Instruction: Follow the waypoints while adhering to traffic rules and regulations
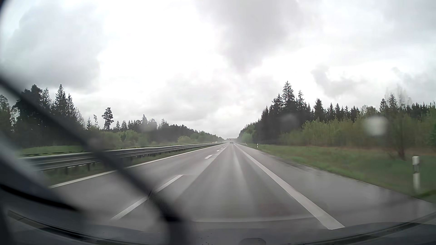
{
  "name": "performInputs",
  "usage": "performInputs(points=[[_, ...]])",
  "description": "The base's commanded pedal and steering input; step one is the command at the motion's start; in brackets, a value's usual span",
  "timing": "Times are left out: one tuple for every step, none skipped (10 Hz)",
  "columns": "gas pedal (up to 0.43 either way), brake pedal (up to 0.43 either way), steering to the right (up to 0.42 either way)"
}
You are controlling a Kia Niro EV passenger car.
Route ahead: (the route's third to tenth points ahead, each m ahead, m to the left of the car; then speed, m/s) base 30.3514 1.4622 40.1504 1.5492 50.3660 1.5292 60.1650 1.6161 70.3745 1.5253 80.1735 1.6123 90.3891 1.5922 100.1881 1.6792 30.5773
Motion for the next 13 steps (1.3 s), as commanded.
performInputs(points=[[0.311, 0.0, -0.001], [0.311, 0.0, -0.001], [0.311, 0.0, -0.001], [0.311, 0.0, -0.001], [0.311, 0.0, -0.001], [0.311, 0.0, -0.001], [0.311, 0.0, -0.001], [0.311, 0.0, -0.001], [0.311, 0.0, -0.001], [0.311, 0.0, -0.001], [0.311, 0.0, -0.001], [0.311, 0.0, -0.001], [0.311, 0.0, -0.001]])
